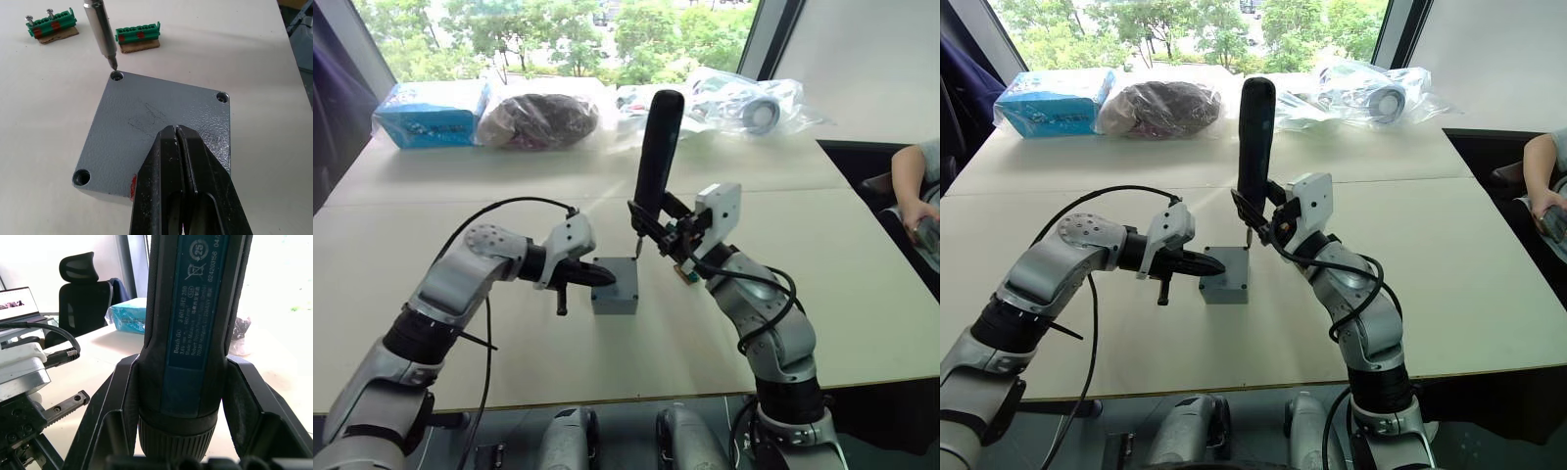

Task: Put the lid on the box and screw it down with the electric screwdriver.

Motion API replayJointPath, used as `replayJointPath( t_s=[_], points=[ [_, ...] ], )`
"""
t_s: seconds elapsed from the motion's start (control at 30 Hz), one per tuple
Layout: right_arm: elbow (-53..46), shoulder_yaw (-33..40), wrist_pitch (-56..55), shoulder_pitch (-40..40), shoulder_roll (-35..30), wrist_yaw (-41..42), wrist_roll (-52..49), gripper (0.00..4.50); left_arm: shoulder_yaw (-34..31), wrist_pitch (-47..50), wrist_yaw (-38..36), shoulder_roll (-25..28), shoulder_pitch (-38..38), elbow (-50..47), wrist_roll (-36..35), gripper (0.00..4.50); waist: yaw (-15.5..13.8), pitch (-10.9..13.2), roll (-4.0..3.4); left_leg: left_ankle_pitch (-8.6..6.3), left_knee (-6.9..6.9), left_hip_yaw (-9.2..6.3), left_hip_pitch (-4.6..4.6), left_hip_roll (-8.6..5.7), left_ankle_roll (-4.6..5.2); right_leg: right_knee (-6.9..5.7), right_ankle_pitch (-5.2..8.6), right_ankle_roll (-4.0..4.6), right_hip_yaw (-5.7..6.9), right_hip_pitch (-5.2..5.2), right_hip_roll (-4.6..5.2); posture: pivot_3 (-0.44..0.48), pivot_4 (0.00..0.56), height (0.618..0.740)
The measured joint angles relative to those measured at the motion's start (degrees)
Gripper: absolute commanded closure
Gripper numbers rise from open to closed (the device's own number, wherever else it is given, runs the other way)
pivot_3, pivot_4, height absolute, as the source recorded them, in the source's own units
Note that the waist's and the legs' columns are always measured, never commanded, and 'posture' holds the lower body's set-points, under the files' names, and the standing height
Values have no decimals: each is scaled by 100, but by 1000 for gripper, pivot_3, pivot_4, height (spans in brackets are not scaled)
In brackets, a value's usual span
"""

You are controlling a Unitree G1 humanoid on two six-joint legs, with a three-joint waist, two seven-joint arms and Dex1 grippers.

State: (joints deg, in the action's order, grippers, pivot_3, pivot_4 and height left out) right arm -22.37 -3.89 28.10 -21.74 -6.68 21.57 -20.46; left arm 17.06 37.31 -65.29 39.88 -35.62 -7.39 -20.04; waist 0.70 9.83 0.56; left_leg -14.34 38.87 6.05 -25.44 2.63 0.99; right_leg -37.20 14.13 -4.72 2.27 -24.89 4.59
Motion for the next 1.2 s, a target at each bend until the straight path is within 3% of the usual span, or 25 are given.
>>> replayJointPath(
  t_s=[0.9, 1.2],
  points=[
    [-66, -199, -100, 173, -32, -155, 14, 2674, 1, -129, -66, -174, -57, 214, 84, 4500, -2, 0, 0, 0, 1, -1, 2, 0, 0, 0, 0, 0, 0, 3, 0, 0, 150, 740],
    [-82, -478, -675, 468, -114, -82, 333, 2674, 0, -365, -164, -169, -62, 399, 121, 4500, 5, -3, 3, 0, 1, -2, 11, 0, 0, 1, 0, 0, 0, 11, 0, 0, 150, 740]
  ],
)
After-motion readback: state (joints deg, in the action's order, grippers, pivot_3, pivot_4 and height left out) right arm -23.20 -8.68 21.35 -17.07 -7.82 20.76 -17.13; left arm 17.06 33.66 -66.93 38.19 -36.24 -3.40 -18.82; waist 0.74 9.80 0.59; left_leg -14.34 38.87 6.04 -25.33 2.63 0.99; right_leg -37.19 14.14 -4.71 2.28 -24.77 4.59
